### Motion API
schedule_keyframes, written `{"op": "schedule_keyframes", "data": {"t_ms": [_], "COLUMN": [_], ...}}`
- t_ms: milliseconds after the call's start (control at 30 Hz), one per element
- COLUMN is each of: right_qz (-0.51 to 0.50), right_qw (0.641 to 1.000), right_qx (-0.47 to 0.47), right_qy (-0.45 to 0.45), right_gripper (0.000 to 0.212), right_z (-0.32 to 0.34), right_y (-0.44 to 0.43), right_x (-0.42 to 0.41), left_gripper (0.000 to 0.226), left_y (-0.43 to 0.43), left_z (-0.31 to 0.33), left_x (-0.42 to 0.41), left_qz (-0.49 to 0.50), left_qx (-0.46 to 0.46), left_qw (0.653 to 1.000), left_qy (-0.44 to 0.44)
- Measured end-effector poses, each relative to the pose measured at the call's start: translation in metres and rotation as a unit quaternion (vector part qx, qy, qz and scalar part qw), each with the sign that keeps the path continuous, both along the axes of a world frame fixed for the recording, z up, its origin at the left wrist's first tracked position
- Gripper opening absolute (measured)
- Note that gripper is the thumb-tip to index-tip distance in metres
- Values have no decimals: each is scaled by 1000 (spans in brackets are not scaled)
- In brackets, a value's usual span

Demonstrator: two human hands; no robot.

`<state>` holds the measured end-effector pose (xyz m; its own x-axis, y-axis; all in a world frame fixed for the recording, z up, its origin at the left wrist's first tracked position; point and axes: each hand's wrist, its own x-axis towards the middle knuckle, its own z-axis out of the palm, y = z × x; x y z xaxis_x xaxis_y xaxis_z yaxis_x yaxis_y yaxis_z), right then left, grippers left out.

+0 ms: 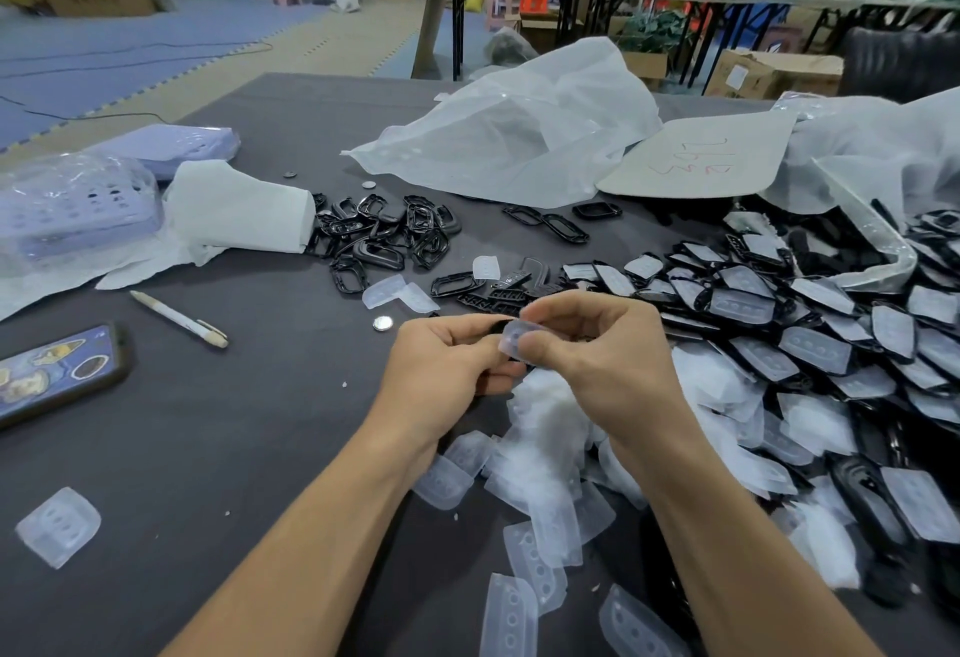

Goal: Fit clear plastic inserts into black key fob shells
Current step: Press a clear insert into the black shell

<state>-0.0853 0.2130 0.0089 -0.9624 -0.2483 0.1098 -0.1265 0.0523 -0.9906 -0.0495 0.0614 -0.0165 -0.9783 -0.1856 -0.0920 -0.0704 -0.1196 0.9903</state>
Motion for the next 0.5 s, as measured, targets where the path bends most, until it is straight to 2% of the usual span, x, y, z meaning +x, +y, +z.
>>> {"op": "schedule_keyframes", "data": {"t_ms": [100,267,500], "right_qz": [-19,-51,-116], "right_qw": [997,989,969], "right_qx": [69,121,173], "right_qy": [34,70,136], "right_gripper": [19,18,20], "right_z": [-4,-8,-13], "right_y": [1,0,0], "right_x": [-2,-3,-6], "left_gripper": [26,47,50], "left_y": [-2,-3,-4], "left_z": [0,-1,-4], "left_x": [-1,-3,-4], "left_qz": [-44,-78,-76], "left_qx": [32,53,59], "left_qw": [998,995,995], "left_qy": [-14,-23,-24]}}
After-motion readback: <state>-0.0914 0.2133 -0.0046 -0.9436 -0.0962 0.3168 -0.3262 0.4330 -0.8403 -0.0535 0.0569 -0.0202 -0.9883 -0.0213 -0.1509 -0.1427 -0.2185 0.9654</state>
